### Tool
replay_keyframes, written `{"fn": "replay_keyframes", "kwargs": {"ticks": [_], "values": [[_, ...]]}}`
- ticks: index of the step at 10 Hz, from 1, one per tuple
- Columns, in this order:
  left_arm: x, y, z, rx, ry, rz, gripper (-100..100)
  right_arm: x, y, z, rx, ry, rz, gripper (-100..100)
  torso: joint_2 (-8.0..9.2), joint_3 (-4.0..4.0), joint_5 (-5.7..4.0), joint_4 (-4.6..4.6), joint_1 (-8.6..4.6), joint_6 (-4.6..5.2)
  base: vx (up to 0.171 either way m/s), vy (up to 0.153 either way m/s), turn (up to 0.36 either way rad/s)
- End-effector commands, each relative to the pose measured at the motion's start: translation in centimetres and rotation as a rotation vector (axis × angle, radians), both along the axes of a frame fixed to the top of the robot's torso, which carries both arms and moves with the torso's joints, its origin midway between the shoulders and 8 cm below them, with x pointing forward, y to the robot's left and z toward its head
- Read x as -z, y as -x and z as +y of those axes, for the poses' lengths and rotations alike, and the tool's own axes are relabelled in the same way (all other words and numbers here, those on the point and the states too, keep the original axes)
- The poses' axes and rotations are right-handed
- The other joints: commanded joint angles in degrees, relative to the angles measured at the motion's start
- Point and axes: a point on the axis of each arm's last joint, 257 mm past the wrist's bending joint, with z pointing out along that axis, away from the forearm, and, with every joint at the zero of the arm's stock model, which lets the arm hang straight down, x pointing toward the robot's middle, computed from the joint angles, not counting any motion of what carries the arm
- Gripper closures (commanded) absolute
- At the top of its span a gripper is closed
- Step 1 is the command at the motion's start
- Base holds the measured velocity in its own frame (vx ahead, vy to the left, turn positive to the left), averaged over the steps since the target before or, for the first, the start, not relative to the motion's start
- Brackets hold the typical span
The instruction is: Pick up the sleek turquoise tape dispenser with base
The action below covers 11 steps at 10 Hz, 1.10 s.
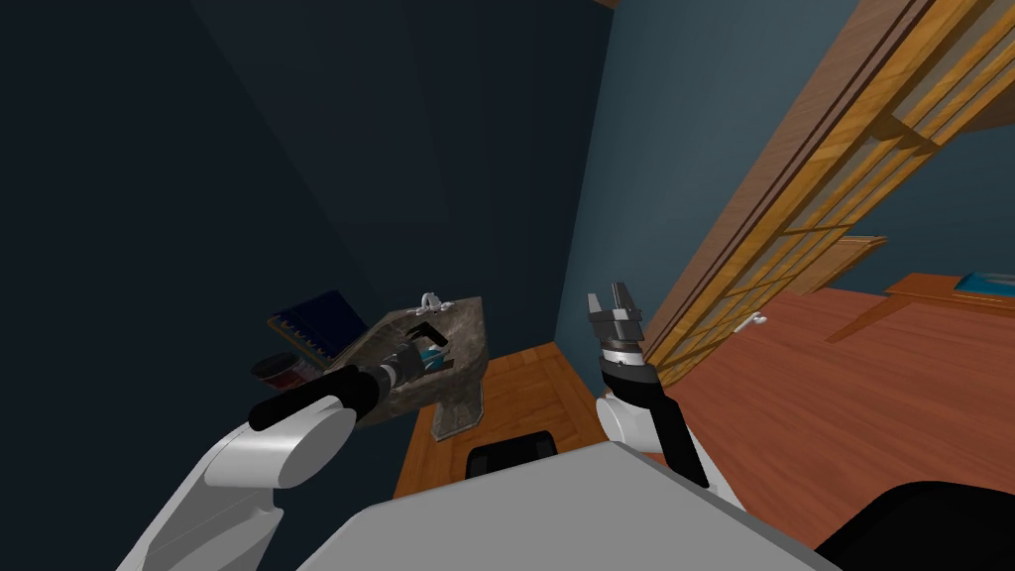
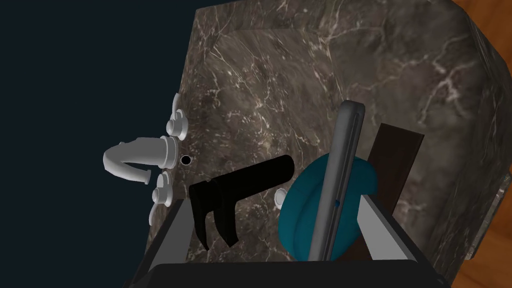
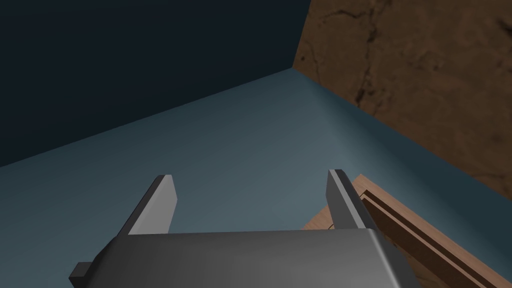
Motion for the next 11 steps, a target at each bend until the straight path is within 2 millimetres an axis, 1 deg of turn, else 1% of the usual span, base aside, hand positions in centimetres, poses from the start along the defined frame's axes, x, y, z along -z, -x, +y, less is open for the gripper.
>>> {"fn": "replay_keyframes", "kwargs": {"ticks": [1,3,4,5,6,7,8,9,10,11], "values": [[0.7,0.5,0.0,0.001,-0.001,0.043,-100,0.0,0.0,0.0,0.000,0.000,0.000,0,0.00,0.00,0.00,0.00,0.00,0.00,0.050,-0.018,0.027],[1.0,1.1,0.0,0.006,0.000,0.081,-100,0.0,0.0,0.0,0.000,0.000,0.000,0,0.07,0.03,0.00,0.01,0.02,0.01,0.038,-0.008,0.027],[1.6,1.4,0.1,0.006,-0.004,0.106,-100,0.0,0.0,0.0,0.000,0.000,0.000,0,-0.01,0.00,0.00,0.00,0.02,0.00,0.059,-0.015,0.029],[1.5,1.7,0.0,0.011,-0.002,0.125,-100,0.0,0.0,0.0,0.000,0.000,0.000,0,-0.03,-0.02,0.00,-0.01,0.00,0.01,0.076,-0.015,0.059],[2.0,2.2,0.1,0.010,-0.007,0.154,-100,0.0,0.0,0.0,0.000,0.000,0.000,0,-0.09,-0.06,0.00,-0.02,0.00,0.00,0.060,-0.019,0.034],[2.2,2.3,0.1,0.009,-0.009,0.163,-100,0.0,0.0,0.0,0.000,0.000,0.000,0,-0.06,-0.04,0.00,-0.02,-0.01,0.01,0.021,-0.012,-0.005],[2.3,2.8,0.2,0.013,-0.010,0.190,-100,0.0,0.0,0.0,0.000,0.000,0.000,0,0.05,0.02,0.00,0.00,0.01,0.01,0.048,-0.008,0.070],[2.7,3.2,0.3,0.012,-0.015,0.214,-100,0.0,0.0,0.0,0.000,0.000,0.000,0,0.01,0.00,0.00,0.00,0.02,0.00,0.052,-0.010,0.042],[2.6,3.5,0.3,0.015,-0.017,0.233,-100,0.0,0.0,0.0,0.000,0.000,0.000,0,0.00,-0.01,0.01,-0.01,0.02,0.01,0.083,-0.013,0.058],[3.1,4.0,0.4,0.014,-0.022,0.258,-100,0.0,0.0,0.0,0.000,0.000,0.000,0,-0.10,-0.06,0.00,-0.02,0.01,0.00,0.072,-0.015,0.050]]}}
